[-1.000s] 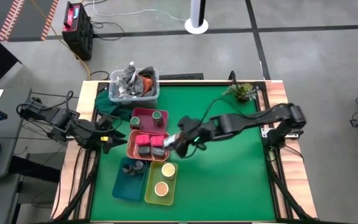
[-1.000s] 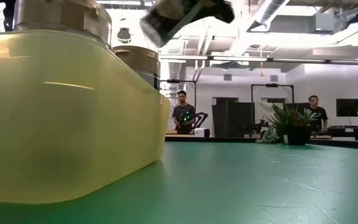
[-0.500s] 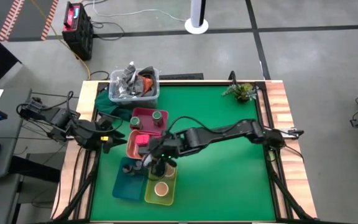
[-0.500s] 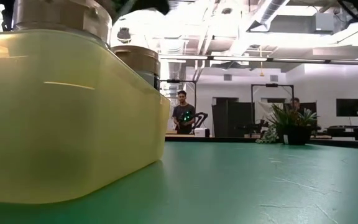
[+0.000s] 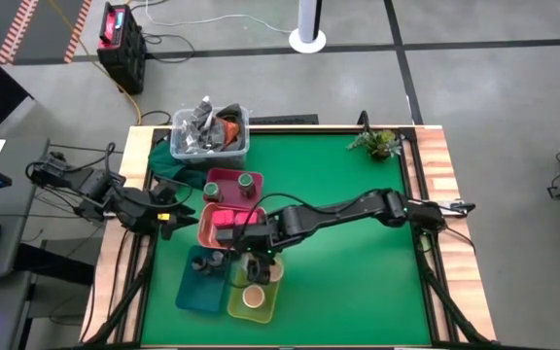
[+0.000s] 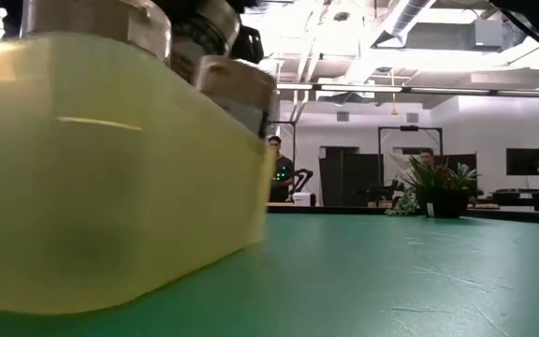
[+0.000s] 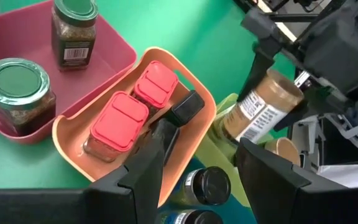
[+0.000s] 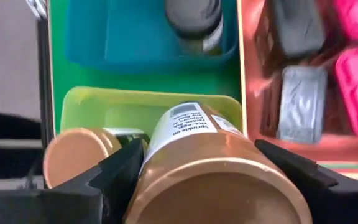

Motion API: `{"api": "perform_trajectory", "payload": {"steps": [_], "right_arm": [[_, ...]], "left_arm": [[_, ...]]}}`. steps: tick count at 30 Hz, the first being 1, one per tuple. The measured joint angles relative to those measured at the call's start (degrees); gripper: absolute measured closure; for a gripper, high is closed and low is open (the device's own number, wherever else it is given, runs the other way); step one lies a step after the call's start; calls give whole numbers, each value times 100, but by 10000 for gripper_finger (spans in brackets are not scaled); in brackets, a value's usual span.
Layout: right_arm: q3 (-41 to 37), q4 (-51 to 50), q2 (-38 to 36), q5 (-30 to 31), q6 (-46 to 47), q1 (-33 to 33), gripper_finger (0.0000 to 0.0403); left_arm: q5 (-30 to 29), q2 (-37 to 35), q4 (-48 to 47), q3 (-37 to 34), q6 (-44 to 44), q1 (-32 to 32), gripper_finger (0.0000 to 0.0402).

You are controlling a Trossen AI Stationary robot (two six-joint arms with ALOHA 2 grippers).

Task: Sort spices by type
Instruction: Put the gold seasoning bottle into the yellow bin

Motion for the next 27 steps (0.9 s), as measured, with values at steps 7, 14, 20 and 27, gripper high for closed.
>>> {"api": "perform_trajectory", "payload": {"steps": [7,14,20,27], "right_arm": [[-9,-8,25,-171,-263,-42,98],[-11,-328,25,-246,-679,-185,97],[-11,-396,25,-269,-1126,-197,97],[0,-298,124,-293,-1488,-217,97]], "left_arm": [[-4,-3,-103,0,2,0,209],[-4,-3,-206,0,2,0,209],[-4,-3,-257,0,2,0,209],[-6,-3,-257,0,4,0,209]]}}
